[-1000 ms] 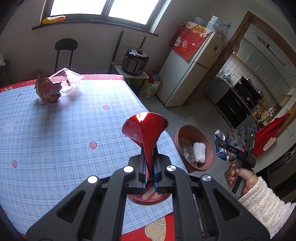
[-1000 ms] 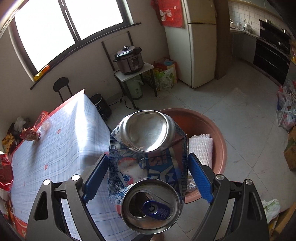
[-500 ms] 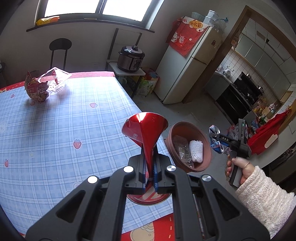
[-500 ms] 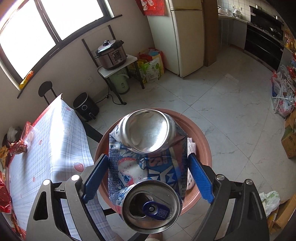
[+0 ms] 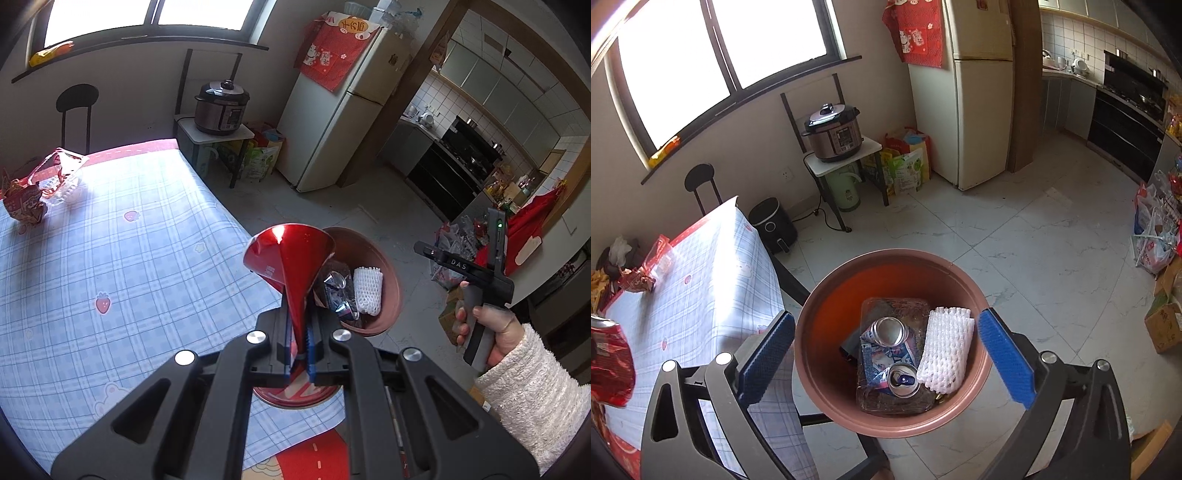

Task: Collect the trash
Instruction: 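Carry the red can over the pot and open the left gripper, then move both tools back over the table toward the paper bag, then grasp the brown paper bag with the left gripper while the right gripper grasps the red-printed plastic tray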

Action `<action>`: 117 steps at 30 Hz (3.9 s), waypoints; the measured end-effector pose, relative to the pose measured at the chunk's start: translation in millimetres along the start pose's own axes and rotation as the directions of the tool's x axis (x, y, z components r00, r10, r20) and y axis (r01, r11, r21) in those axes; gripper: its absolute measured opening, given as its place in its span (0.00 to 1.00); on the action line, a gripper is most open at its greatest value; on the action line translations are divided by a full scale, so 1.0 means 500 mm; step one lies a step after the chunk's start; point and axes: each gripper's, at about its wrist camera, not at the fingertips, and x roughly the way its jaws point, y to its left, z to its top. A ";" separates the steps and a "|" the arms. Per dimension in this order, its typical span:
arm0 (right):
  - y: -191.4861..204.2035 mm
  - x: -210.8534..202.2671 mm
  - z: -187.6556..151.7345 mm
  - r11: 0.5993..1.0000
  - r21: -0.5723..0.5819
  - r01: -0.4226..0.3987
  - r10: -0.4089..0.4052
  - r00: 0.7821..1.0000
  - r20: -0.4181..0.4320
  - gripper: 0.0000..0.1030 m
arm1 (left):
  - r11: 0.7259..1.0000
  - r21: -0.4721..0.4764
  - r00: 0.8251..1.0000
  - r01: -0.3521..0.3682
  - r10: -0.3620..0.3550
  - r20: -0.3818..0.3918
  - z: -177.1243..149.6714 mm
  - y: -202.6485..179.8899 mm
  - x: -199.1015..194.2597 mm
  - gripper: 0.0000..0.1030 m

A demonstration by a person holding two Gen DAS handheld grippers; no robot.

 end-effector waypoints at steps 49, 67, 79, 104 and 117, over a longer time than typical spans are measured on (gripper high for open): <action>0.271 -0.083 -0.012 0.957 -0.102 -0.272 0.273 0.962 0.003 0.94 | 0.887 -0.215 0.866 -0.408 0.451 0.215 -0.005 0.275 -0.211 0.92; 0.761 -0.013 0.029 0.901 -0.277 -0.333 0.326 0.943 -0.074 0.94 | 0.782 -0.494 0.830 -0.380 0.524 0.192 -0.090 0.683 -0.446 0.92; 0.816 0.060 0.000 0.923 -0.288 -0.256 0.232 0.966 -0.115 0.94 | 0.799 -0.568 0.924 -0.197 0.345 0.164 0.125 0.775 -0.166 0.94; 0.951 0.262 -0.003 0.867 -0.276 -0.414 0.338 0.897 -0.286 0.94 | 0.727 -0.681 0.954 -0.091 0.259 0.150 0.024 0.946 -0.130 0.66; 1.148 0.518 0.047 0.913 -0.195 -0.359 0.283 0.900 -0.332 0.72 | 0.669 -0.688 0.831 -0.281 0.529 0.175 -0.201 0.918 -0.414 0.66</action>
